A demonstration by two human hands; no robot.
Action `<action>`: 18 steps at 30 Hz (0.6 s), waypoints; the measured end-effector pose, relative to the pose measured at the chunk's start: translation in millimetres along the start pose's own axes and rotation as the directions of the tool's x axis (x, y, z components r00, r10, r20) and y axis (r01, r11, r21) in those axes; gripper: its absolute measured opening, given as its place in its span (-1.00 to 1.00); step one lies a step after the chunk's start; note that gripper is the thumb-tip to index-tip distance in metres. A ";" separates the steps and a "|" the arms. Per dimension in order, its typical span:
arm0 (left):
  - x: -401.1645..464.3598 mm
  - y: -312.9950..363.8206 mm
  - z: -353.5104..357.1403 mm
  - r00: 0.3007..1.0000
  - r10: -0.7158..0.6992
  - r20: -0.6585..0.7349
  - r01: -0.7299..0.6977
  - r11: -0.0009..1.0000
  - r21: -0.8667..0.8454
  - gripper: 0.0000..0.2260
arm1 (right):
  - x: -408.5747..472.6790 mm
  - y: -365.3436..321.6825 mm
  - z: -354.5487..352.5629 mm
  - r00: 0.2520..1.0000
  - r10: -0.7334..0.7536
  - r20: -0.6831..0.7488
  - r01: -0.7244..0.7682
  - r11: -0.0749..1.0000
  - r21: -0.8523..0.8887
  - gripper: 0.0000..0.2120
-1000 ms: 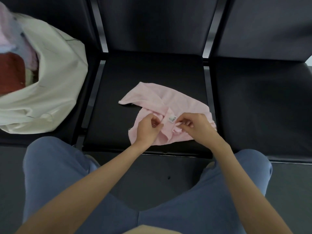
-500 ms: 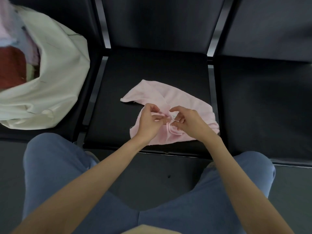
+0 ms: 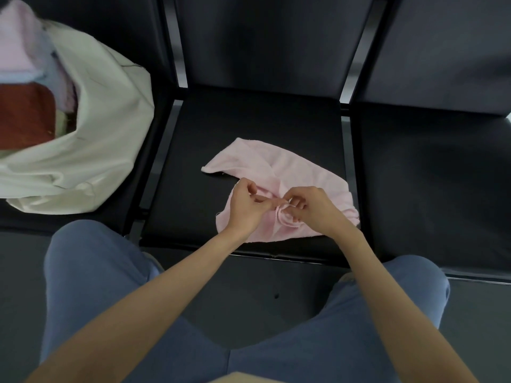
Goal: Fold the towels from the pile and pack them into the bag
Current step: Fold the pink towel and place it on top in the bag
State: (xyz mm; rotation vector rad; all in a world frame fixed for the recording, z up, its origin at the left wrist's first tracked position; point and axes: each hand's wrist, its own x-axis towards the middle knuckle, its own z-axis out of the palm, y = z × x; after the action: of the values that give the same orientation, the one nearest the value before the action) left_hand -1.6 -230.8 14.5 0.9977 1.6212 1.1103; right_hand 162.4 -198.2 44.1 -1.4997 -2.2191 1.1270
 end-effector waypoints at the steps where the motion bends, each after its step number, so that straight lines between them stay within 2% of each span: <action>1: 0.5 -1.4 0.0 1.000 -0.004 -0.008 0.004 1.000 -0.014 -0.60 | -0.8 -1.1 -1.7 0.999 0.007 -0.032 -0.006 1.000 0.007 -0.86; 2: -0.2 -1.4 -1.0 1.000 0.002 0.001 -0.002 1.000 -0.002 -0.65 | -1.9 -2.3 -4.2 0.998 0.005 -0.068 -0.005 1.000 0.014 -0.88; 4: -3.6 -2.6 -6.8 0.994 0.034 0.107 -0.041 0.997 0.072 -0.68 | -4.8 -6.1 -11.5 0.989 0.000 -0.146 0.008 0.999 0.051 -0.92; 7: -10.8 -4.0 -22.7 0.951 0.109 0.288 -0.189 0.945 0.268 -0.71 | -12.5 -13.5 -23.9 0.964 0.012 -0.266 0.024 0.991 0.134 -0.94; 9: -12.3 -7.5 -33.6 0.941 0.137 0.309 -0.252 0.894 0.372 -0.92 | -18.5 -17.2 -30.6 0.945 0.023 -0.327 0.030 0.987 0.155 -0.95; 11: -11.8 -11.1 -44.1 0.948 0.184 0.258 -0.282 0.862 0.421 -0.75 | -23.6 -19.4 -36.3 0.917 0.057 -0.396 0.024 0.980 0.197 -0.93; 12: -11.1 -12.3 -51.1 0.952 0.189 0.239 -0.278 0.860 0.427 -0.75 | -26.0 -20.4 -39.3 0.898 0.076 -0.434 0.026 0.974 0.223 -0.93; 14: -10.7 -13.5 -67.8 0.955 0.202 0.216 -0.281 0.848 0.449 -0.91 | -30.7 -22.0 -46.1 0.851 0.105 -0.514 0.033 0.967 0.251 -0.93; 18: -9.1 -6.6 -96.4 0.970 0.236 0.053 -0.232 0.844 0.483 -0.86 | -36.9 -33.0 -60.8 0.756 0.137 -0.640 0.082 0.950 0.300 -0.94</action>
State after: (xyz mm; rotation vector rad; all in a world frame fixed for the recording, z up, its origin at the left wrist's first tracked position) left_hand -92.1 -262.8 28.4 1.5570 1.8704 0.8694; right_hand 191.0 -207.9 116.4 -1.4869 -1.4634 0.7366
